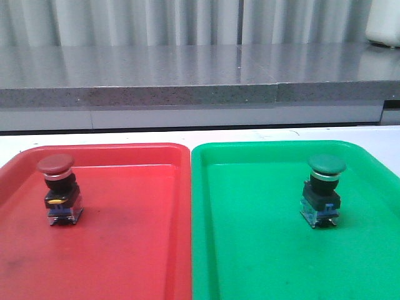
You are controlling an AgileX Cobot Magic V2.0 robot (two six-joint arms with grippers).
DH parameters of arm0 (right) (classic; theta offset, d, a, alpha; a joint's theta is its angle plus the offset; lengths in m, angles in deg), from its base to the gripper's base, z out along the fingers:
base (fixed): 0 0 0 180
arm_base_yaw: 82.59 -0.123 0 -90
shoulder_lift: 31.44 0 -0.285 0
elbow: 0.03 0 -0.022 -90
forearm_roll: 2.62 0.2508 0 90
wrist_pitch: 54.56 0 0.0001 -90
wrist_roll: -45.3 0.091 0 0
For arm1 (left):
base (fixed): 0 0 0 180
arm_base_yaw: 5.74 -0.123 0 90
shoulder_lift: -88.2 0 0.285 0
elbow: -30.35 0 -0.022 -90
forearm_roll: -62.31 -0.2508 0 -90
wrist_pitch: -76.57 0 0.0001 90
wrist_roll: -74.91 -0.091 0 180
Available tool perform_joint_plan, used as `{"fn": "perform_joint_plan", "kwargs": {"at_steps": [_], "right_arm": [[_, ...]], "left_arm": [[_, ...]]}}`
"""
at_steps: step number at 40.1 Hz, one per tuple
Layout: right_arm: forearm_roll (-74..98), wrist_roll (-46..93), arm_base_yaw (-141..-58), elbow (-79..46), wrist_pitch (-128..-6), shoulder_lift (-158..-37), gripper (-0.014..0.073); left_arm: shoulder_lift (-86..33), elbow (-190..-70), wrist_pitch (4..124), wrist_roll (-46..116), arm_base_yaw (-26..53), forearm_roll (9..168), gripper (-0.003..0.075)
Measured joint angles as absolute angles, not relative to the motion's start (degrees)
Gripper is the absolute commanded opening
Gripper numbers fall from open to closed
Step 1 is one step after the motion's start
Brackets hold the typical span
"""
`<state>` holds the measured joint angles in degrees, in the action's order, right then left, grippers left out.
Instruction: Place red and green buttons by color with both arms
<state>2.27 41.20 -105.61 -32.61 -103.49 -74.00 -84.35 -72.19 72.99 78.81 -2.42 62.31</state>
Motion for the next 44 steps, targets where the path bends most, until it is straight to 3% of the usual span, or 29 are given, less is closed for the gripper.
{"fn": "perform_joint_plan", "kwargs": {"at_steps": [44], "right_arm": [[2.3, 41.2, -105.6, -32.6, -103.5, -74.0, -0.007]], "left_arm": [[-84.4, -72.2, 73.0, 80.0, -5.2, 61.5, -0.002]]}}
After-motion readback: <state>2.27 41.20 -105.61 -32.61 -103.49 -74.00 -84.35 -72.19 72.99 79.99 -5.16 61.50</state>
